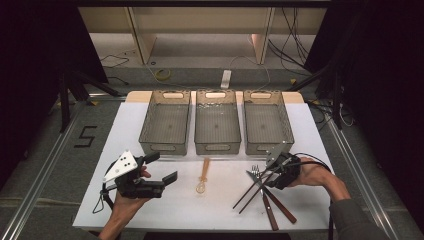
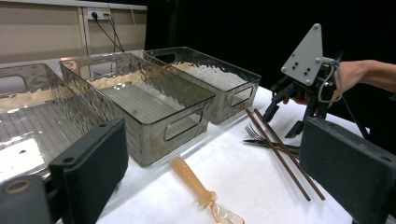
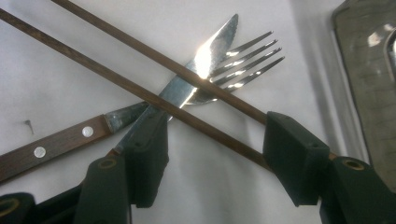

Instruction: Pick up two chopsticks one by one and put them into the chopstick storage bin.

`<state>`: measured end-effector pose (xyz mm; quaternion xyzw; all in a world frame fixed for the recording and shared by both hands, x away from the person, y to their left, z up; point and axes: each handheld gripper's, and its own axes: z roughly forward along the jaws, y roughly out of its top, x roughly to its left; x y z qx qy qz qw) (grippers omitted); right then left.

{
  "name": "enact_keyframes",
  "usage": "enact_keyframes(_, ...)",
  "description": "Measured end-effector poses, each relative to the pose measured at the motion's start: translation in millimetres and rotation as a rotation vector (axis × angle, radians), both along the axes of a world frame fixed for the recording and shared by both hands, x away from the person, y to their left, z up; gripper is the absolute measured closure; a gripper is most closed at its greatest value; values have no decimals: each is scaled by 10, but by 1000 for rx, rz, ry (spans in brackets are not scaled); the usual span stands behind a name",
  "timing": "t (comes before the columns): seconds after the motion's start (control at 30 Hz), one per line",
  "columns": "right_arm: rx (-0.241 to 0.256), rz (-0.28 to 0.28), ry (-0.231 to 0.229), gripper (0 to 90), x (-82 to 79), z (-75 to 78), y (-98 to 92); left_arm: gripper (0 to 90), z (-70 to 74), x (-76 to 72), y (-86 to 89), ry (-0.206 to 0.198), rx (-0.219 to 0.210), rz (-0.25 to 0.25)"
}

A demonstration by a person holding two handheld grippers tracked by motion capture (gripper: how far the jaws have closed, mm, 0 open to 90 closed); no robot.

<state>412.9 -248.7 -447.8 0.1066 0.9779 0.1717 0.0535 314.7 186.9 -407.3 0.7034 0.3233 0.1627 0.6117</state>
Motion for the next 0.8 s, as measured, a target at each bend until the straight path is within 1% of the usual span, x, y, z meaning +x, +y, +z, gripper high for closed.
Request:
enact_keyframes(0.03, -13, -5, 12, 415, 10, 2, -2, 77, 0, -1, 1, -1, -1, 0)
enact_keyframes(0.07, -13, -7, 22, 420, 27, -8, -8, 77, 1, -1, 2, -2, -1, -1)
enact_keyframes(0.1, -13, -7, 22, 420, 27, -8, -8, 77, 1, 0, 2, -2, -1, -1)
enact_keyframes(0.13, -18, 8, 27, 426, 35, -24, -3, 77, 1, 1, 1, -1, -1, -1)
enact_keyframes(0.17, -18, 8, 27, 426, 35, -24, -3, 77, 1, 1, 2, -1, 2, -2)
enact_keyframes(0.2, -32, 16, 22, 428, 32, -37, 11, 77, 2, 0, 1, -2, 3, -2)
enact_keyframes(0.3, -45, 20, 15, 428, 32, -45, 28, 77, 5, -2, -1, -5, 3, -1)
enact_keyframes(0.33, -62, 27, 1, 441, 36, -63, 45, 77, 5, -1, -1, -5, 2, -1)
enact_keyframes(0.37, -90, 23, 5, 442, 29, -68, 60, 77, 4, 0, -1, -4, 2, -1)
enact_keyframes(0.4, -108, 43, 2, 447, 36, -76, 64, 77, 4, 0, -1, -4, 2, 0)
enact_keyframes(0.47, -109, 51, 3, 455, 46, -78, 67, 77, 6, -2, 2, -5, 2, 0)
enact_keyframes(0.5, -116, 40, 8, 476, 35, -71, 80, 77, 7, -2, 5, -7, 2, 0)
enact_keyframes(0.6, -129, 57, 4, 525, 15, -61, 88, 77, 8, -1, 8, -6, 2, 0)
enact_keyframes(0.67, -132, 60, 7, 541, 4, -57, 91, 77, 8, -2, 5, -7, 2, -1)
enact_keyframes(0.7, -134, 76, -4, 561, -7, -60, 99, 77, 8, -3, 2, -8, 2, -2)
enact_keyframes(0.73, -134, 76, -4, 561, -7, -60, 99, 77, 8, -3, 1, -9, 3, -4)
enact_keyframes(0.77, -144, 79, -7, 570, -19, -55, 108, 77, 8, -4, -2, -11, 3, -6)
enact_keyframes(0.8, -149, 94, -17, 585, -28, -55, 117, 77, 9, -6, -2, -13, 6, -8)
